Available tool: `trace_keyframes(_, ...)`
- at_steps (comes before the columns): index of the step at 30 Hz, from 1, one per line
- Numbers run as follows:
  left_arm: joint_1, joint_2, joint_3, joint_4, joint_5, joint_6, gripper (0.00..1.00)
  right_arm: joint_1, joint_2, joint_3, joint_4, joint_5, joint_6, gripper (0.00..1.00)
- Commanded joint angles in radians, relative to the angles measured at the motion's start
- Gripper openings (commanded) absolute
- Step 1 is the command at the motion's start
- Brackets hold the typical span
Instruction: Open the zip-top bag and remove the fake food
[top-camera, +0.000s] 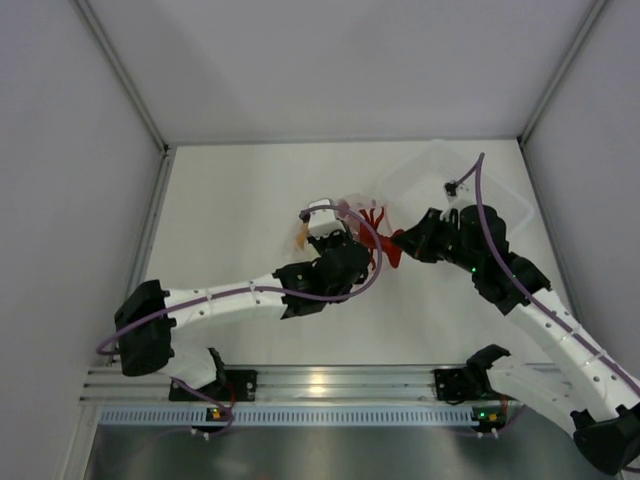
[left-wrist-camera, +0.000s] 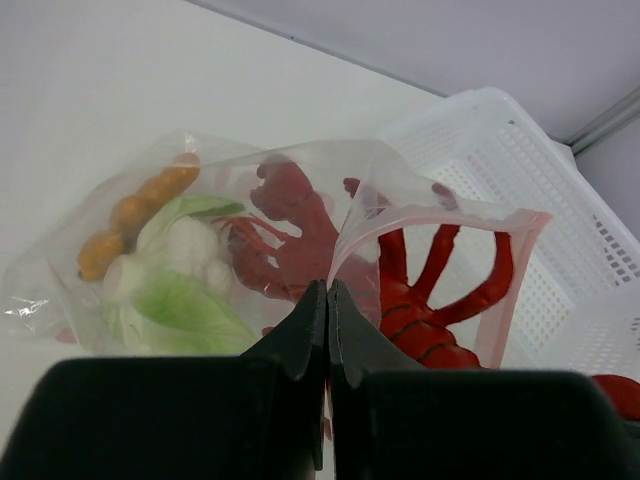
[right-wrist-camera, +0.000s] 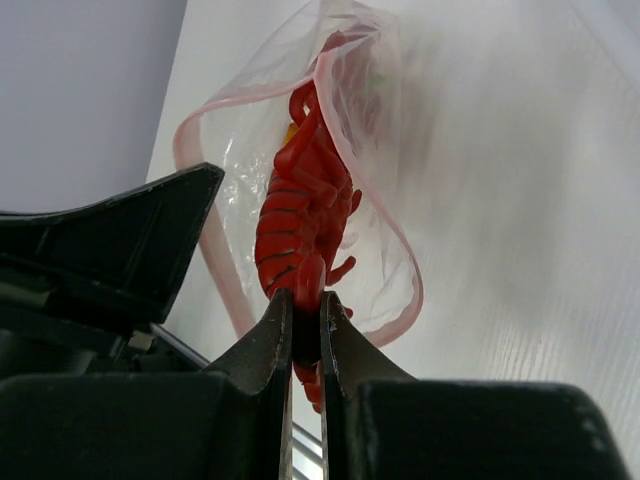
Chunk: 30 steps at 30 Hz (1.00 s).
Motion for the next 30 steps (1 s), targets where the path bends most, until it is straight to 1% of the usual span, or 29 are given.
trace_keyframes(1,0.016,-0.035,-0.022,0.048,-0.029,-0.006,0.00,0.003,-0.039,0.078,-0.011,-0.046,-0.018,0.00)
trace_keyframes(4,0.047,-0.045,-0.048,0.048,0.011,-0.035,0.00,0.002,-0.049,0.092,-0.044,-0.060,-0.032,0.00)
trace_keyframes(7,0.061,-0.053,-0.061,0.048,-0.001,-0.034,0.00,-0.002,-0.086,0.097,-0.067,-0.065,-0.041,0.00)
trace_keyframes(15,0.096,-0.093,-0.085,0.048,0.008,-0.017,0.00,-0.007,-0.181,0.147,-0.201,-0.054,-0.089,0.00)
trace_keyframes(24,0.111,-0.102,-0.110,0.048,0.011,-0.028,0.00,-0.011,-0.221,0.207,-0.242,-0.075,-0.078,0.00)
trace_keyframes(30,0.151,-0.117,-0.104,0.016,0.000,-0.032,0.00,-0.013,-0.282,0.246,-0.350,-0.157,-0.136,0.00)
